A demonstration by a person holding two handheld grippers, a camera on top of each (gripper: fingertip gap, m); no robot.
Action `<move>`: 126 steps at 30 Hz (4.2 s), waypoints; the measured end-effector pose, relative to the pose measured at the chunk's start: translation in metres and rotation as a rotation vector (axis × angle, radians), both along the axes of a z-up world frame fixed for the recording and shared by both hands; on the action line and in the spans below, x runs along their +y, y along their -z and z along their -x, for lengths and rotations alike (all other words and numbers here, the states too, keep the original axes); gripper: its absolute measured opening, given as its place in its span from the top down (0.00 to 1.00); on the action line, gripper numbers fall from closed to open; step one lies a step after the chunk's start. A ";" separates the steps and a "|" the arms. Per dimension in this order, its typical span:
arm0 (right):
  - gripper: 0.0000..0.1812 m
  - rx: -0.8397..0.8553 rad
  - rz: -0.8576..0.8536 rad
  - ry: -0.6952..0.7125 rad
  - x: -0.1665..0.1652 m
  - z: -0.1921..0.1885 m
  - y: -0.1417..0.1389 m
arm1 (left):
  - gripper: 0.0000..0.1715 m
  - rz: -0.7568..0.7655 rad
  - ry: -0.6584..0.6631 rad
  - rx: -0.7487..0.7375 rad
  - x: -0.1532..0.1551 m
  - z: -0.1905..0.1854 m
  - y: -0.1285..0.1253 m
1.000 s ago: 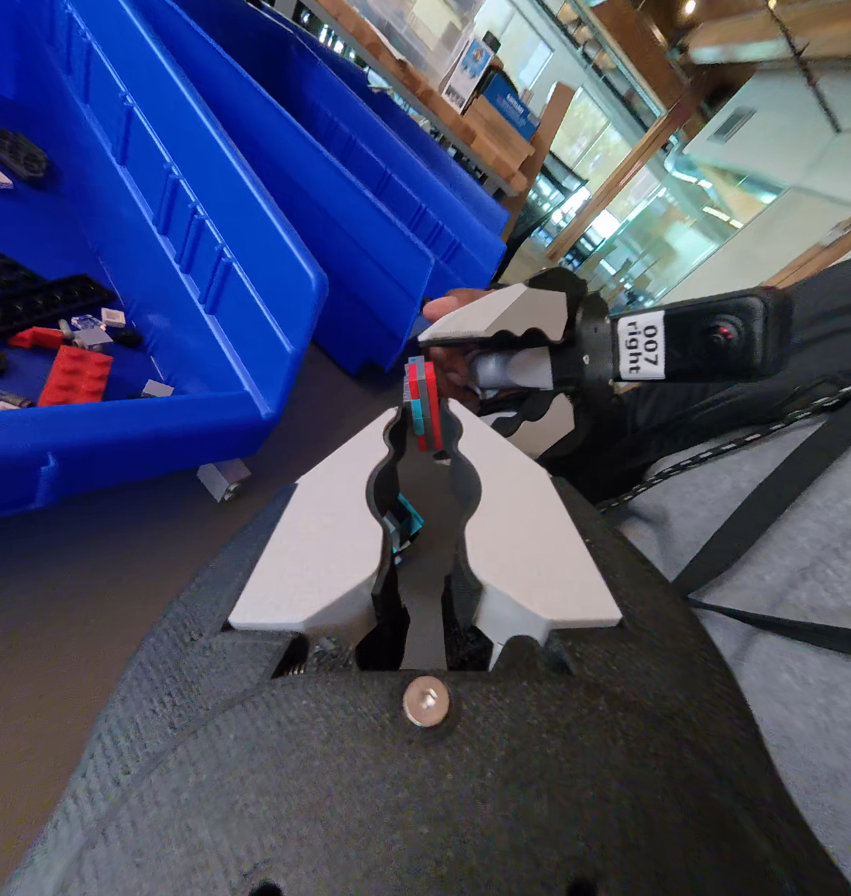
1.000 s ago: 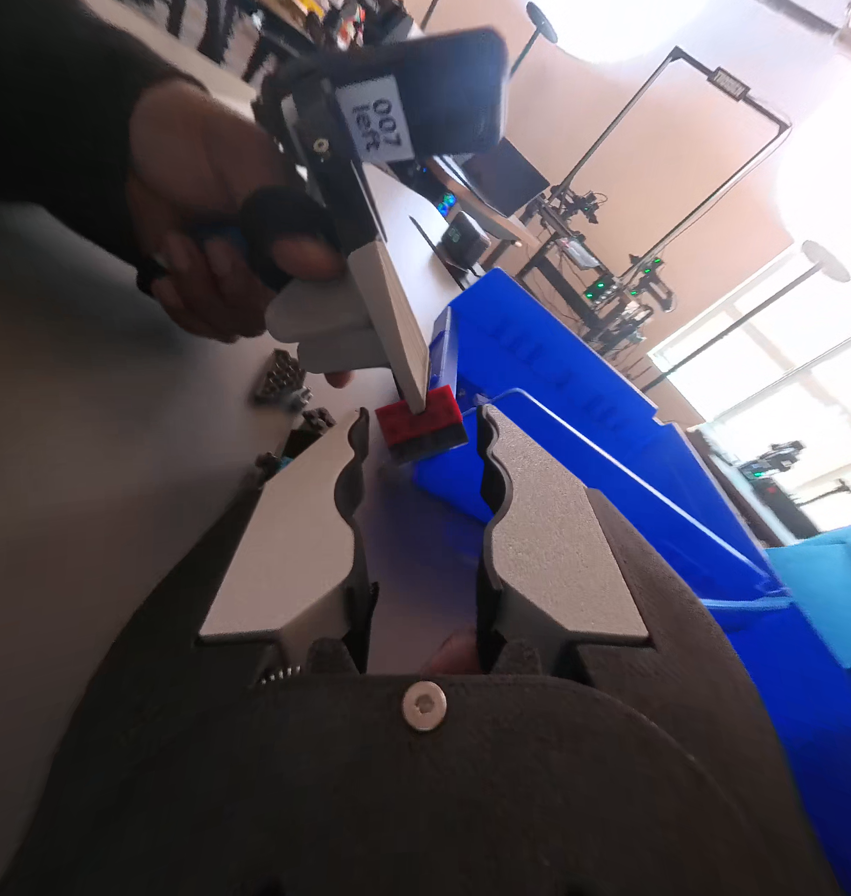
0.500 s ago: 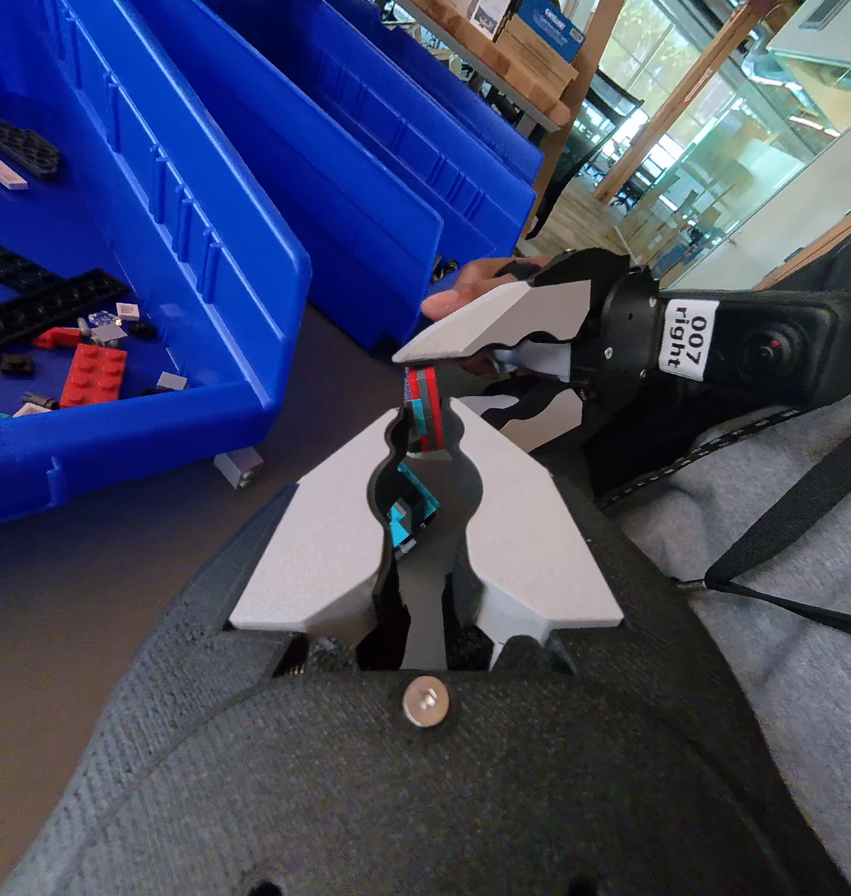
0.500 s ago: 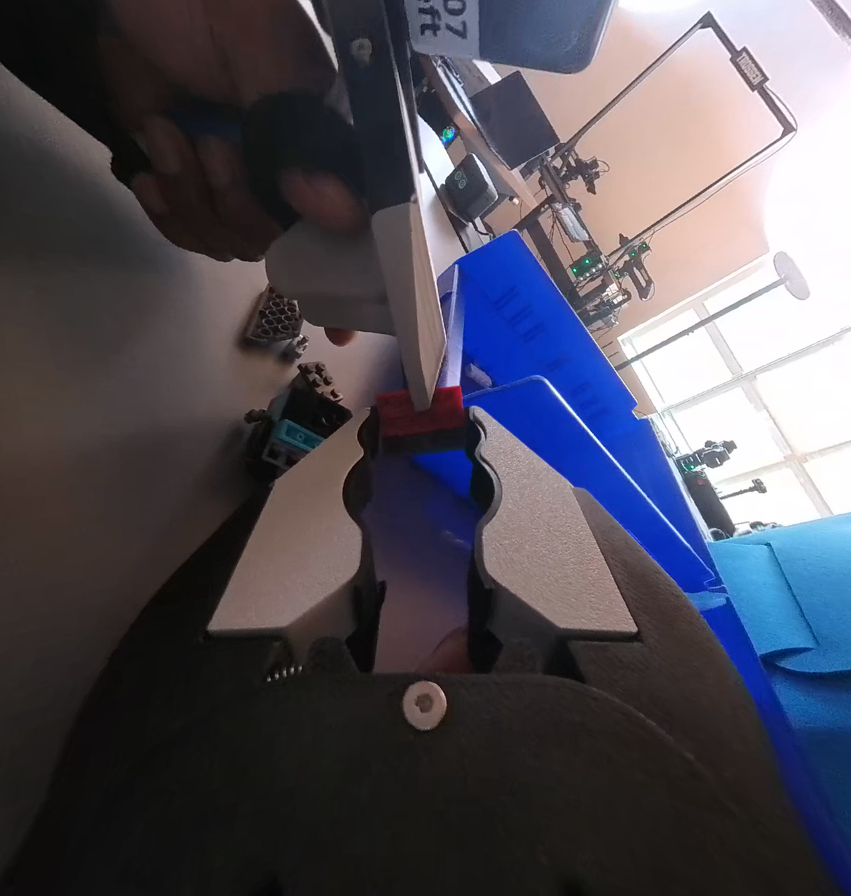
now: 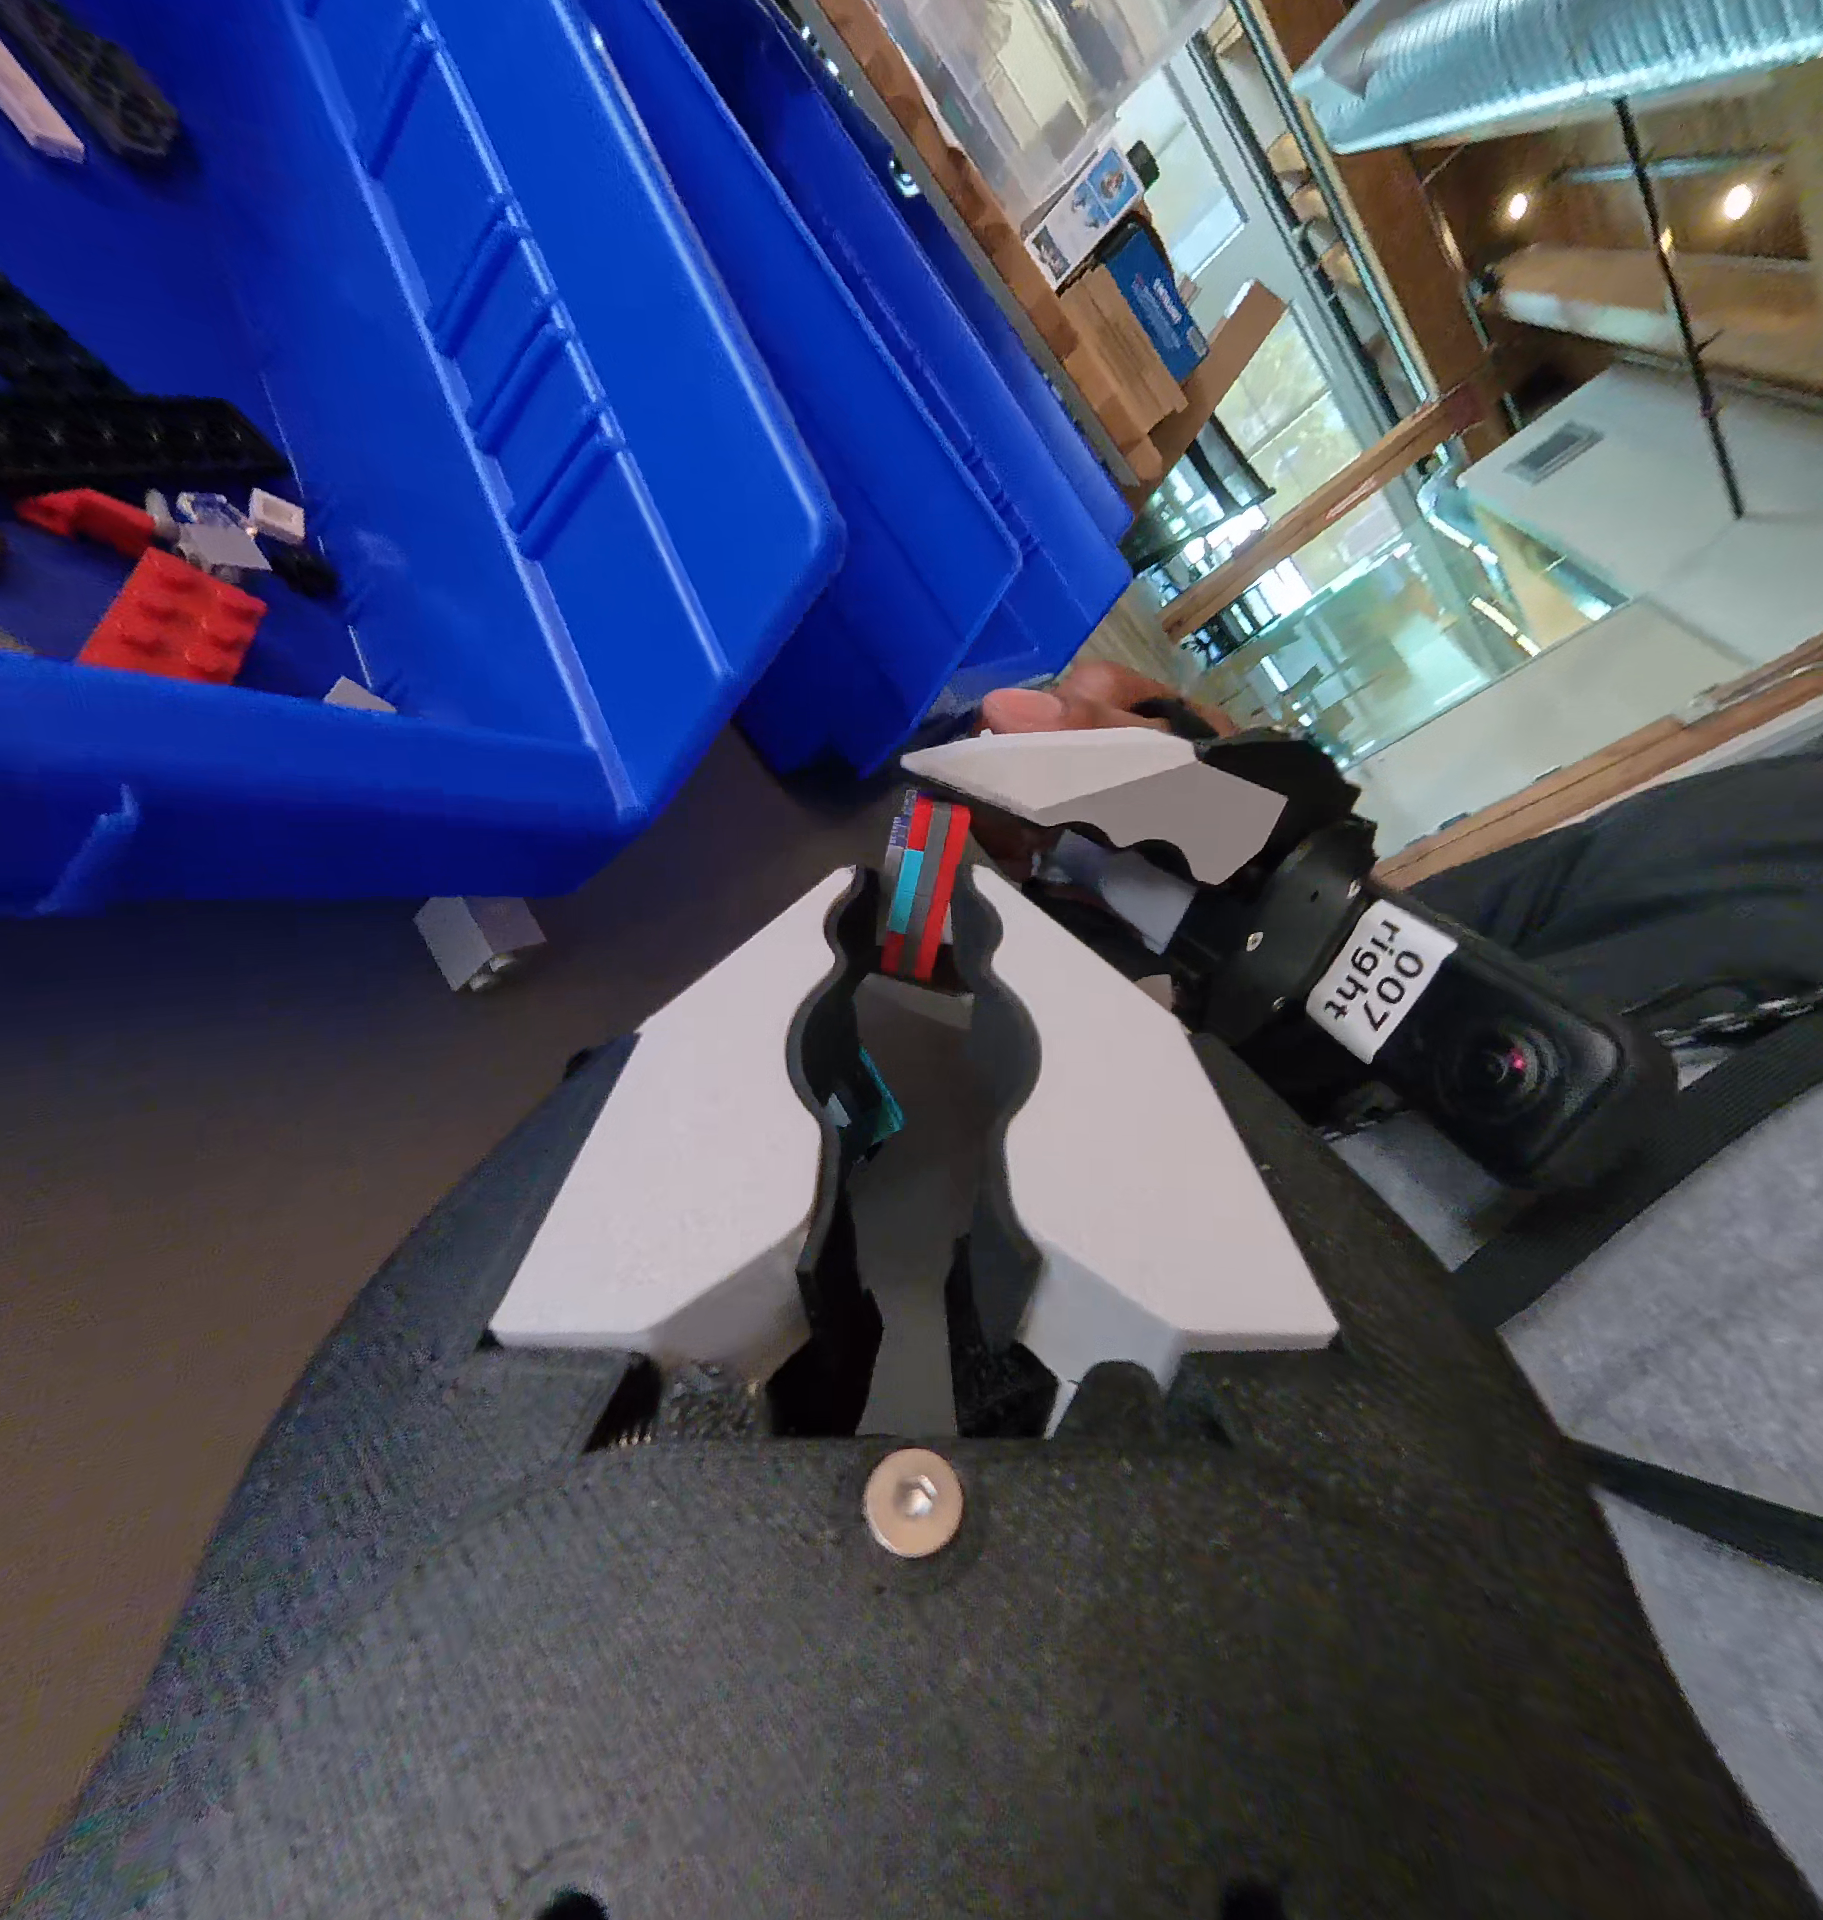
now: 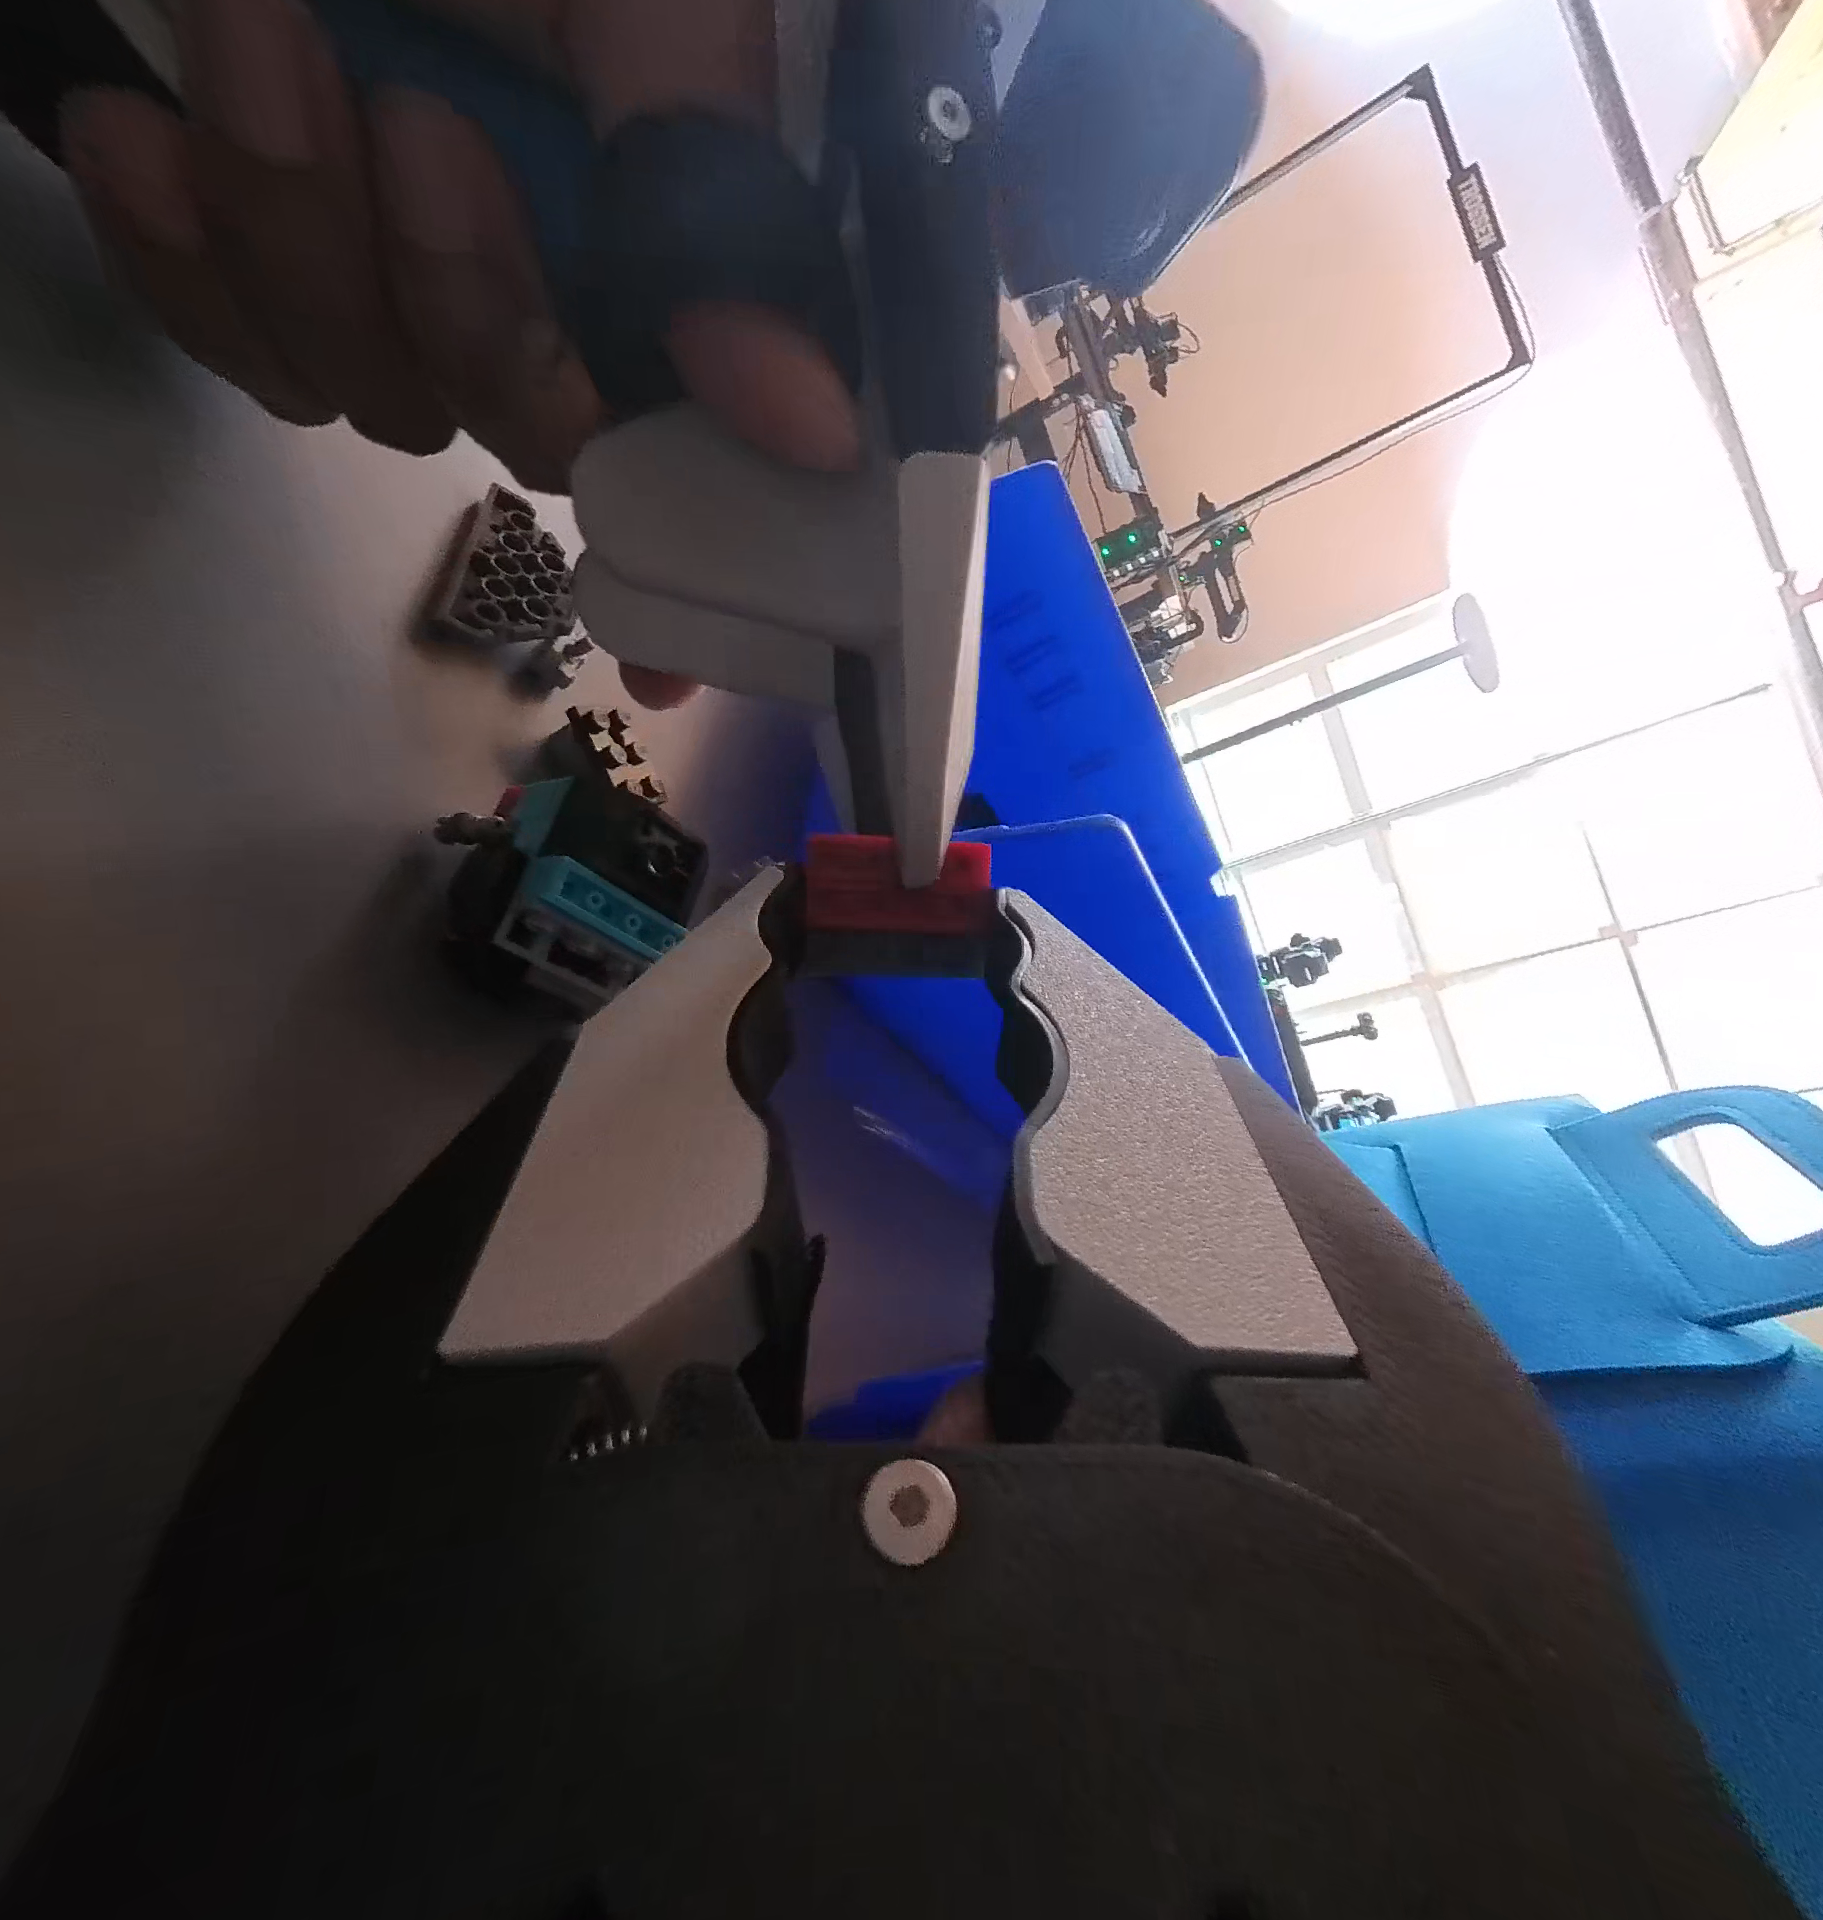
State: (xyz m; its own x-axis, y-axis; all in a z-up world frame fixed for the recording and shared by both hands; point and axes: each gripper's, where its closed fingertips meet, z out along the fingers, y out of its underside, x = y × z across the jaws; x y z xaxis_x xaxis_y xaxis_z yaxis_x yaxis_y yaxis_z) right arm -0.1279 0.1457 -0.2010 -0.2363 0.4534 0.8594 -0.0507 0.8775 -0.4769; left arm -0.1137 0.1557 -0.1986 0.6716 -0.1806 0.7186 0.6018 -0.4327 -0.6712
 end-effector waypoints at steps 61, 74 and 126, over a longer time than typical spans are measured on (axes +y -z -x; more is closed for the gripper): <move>0.82 0.045 0.697 -0.324 -0.005 -0.030 -0.066 | 0.91 -0.498 0.069 0.715 -0.020 -0.020 -0.054; 0.93 0.038 0.671 -0.386 -0.011 -0.036 -0.065 | 0.91 -0.622 0.059 0.894 -0.030 -0.026 -0.066; 0.93 0.311 0.207 -0.187 -0.004 -0.029 -0.062 | 0.66 -0.401 0.117 0.410 -0.017 -0.020 -0.051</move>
State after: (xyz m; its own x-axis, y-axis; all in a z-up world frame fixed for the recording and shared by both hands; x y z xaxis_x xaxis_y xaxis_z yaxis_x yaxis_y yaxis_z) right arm -0.0985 0.1417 -0.1389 -0.0743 0.5977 0.7982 -0.3693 0.7270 -0.5788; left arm -0.0938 0.1383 -0.1474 0.8396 -0.4744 0.2648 0.2221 -0.1451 -0.9642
